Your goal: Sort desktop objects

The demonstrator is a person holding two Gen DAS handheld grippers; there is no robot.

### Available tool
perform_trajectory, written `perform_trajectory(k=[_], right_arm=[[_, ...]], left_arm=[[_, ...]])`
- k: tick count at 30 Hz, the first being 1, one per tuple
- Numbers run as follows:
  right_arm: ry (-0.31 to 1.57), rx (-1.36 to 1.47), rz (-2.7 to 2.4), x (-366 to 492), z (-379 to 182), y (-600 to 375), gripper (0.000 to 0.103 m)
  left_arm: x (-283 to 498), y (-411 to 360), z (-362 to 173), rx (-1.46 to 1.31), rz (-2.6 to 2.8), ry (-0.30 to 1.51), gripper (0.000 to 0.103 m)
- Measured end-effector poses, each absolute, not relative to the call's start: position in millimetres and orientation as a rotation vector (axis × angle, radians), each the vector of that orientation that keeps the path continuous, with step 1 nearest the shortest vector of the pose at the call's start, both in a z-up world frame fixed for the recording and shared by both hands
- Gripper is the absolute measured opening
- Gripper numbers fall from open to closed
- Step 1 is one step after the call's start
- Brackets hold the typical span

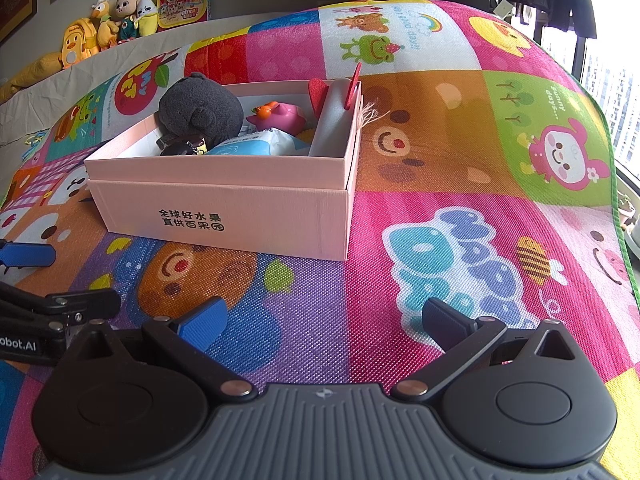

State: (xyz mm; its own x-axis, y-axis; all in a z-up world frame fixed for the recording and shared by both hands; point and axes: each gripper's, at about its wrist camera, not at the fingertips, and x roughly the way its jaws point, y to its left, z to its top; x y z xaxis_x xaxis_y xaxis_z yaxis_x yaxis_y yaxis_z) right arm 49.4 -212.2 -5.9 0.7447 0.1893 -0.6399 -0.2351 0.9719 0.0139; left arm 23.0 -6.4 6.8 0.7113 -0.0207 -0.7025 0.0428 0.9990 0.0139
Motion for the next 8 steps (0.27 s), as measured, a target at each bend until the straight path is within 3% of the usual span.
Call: perform_trajectory(k=[8], right_arm=[[0.693,-0.069,0.233,49.5,-5.9,-212.4,0.103]], left_arm=[[21.4,-6.7,6.9,0.038,-0.037,0.77,0.103]])
